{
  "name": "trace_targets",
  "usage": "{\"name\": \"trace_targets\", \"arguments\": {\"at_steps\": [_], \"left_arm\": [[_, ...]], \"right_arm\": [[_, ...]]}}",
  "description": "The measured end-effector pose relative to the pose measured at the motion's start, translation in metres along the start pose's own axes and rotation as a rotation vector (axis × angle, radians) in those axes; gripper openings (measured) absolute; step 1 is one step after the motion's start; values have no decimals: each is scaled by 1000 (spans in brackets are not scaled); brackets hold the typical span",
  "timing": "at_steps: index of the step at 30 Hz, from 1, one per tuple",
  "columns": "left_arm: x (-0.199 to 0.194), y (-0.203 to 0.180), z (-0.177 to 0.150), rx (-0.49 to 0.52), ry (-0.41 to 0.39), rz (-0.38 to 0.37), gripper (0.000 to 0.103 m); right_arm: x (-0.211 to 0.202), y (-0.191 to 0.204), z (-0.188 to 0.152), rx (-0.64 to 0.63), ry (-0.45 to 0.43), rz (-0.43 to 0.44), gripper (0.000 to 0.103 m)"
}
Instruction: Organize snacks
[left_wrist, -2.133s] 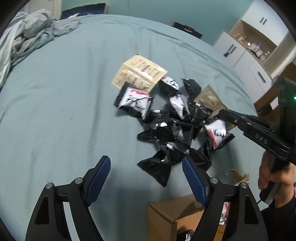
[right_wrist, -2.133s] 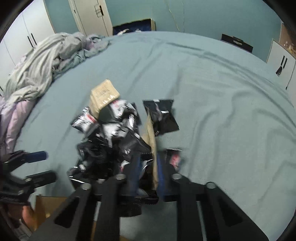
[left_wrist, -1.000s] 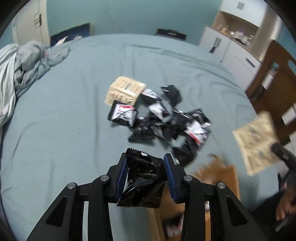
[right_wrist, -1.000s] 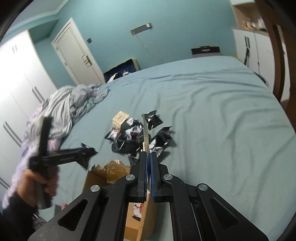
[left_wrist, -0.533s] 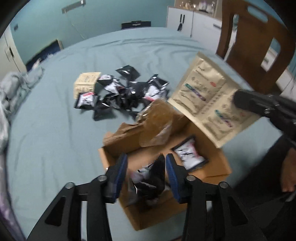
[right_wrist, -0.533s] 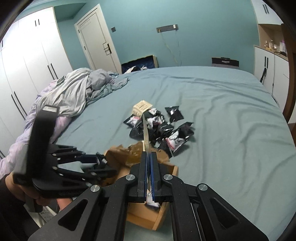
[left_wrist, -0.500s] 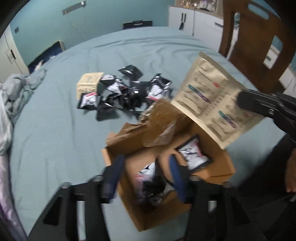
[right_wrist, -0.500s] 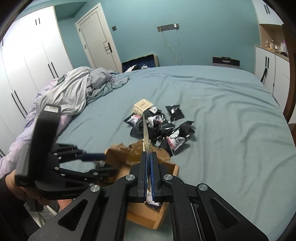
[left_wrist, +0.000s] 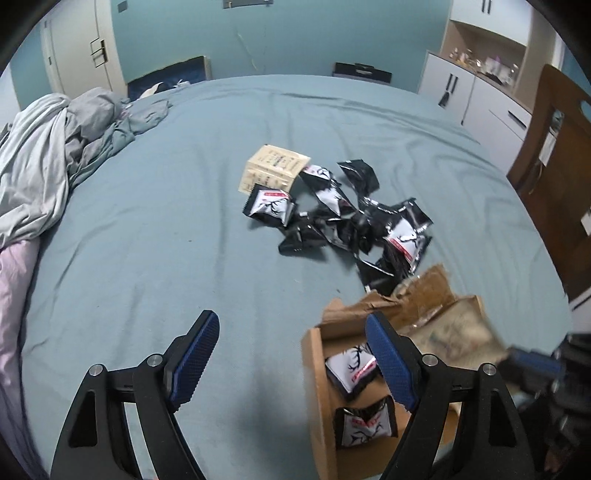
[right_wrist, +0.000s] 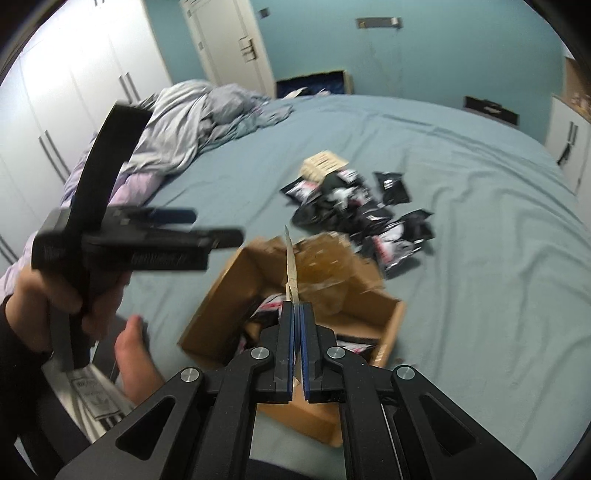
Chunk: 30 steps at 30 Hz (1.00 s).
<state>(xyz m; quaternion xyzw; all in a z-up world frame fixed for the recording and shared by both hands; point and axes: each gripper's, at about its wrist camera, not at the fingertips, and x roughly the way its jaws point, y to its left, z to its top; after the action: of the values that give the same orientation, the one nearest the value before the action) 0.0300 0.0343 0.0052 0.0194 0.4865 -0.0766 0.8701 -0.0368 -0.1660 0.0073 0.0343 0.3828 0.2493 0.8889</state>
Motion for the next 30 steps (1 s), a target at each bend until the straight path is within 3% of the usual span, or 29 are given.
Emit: {"name": "trace_targets", "arguments": {"at_steps": [4,6,7,8,9,12,18,23,28,30], "left_arm": [[1,-1,1,5,-6,10,82],[1,-3,1,13,-12,15,82],[0,-4,2,16,-14,13,82],[0,-5,3,19,-15,8,82],[0,-6,4,20,-14,5,82],[0,-8,5,24,-13,-2,82],[4,-7,8,36,-17,31,82],[13,7,14,-20,1,24,82],[22,13,23,-45,13,14,82],[25,14,27,-49,14,10,82]], "right_arm": [[2,5,7,-24,1,-53,7],[1,0,9,-2,-15,-71,28],[1,-5,11,23,-23,-83,56],[-1,-9,11,48,-37,-99,77],[-3,-10,9,66,-59,-112,80],[-13,-20,11,119,-118,-132,81],[-7,-44,20,178,-55,-180,81],[-7,-66,48,156,-68,-217,81],[36,-103,69,214,25,-245,81],[59,-116,76,256,82,-218,81]]}}
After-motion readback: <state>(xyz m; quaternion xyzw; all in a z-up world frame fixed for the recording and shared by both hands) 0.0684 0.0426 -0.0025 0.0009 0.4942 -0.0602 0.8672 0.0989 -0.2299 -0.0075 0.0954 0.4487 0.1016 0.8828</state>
